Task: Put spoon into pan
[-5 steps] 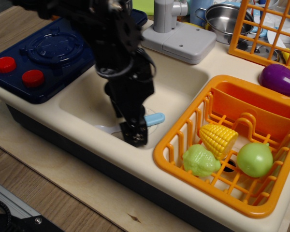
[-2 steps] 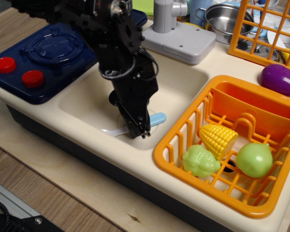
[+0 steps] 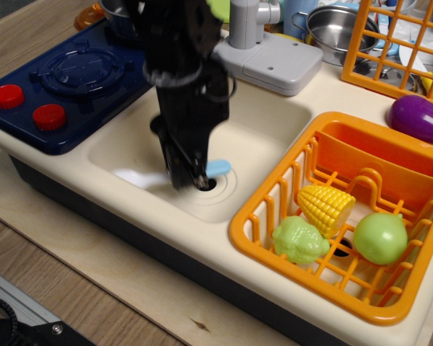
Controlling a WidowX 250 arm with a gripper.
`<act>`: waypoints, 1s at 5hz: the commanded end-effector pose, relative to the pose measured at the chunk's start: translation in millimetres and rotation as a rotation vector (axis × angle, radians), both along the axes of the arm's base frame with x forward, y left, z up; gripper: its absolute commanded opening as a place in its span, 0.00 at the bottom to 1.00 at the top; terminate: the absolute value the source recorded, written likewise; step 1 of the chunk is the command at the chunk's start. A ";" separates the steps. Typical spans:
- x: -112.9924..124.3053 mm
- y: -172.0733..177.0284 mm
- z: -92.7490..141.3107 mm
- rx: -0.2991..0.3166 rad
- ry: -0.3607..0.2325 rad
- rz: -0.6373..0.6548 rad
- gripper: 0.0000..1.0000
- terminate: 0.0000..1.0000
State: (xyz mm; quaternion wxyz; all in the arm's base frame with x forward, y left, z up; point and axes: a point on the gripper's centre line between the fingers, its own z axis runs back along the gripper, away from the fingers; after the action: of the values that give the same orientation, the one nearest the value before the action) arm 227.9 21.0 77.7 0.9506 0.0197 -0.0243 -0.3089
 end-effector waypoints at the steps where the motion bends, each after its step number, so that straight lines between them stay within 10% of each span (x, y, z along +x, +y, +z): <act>1: 11.7 21.2 56.9 0.123 -0.021 -0.028 0.00 0.00; 3: 10.8 58.8 108.2 0.269 0.009 -0.121 0.00 0.00; 5: 55.0 101.1 128.4 0.398 -0.101 -0.327 0.00 0.00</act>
State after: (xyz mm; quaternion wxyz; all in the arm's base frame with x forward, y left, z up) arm 291.3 122.1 190.2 0.8513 0.2164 -0.0202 -0.4776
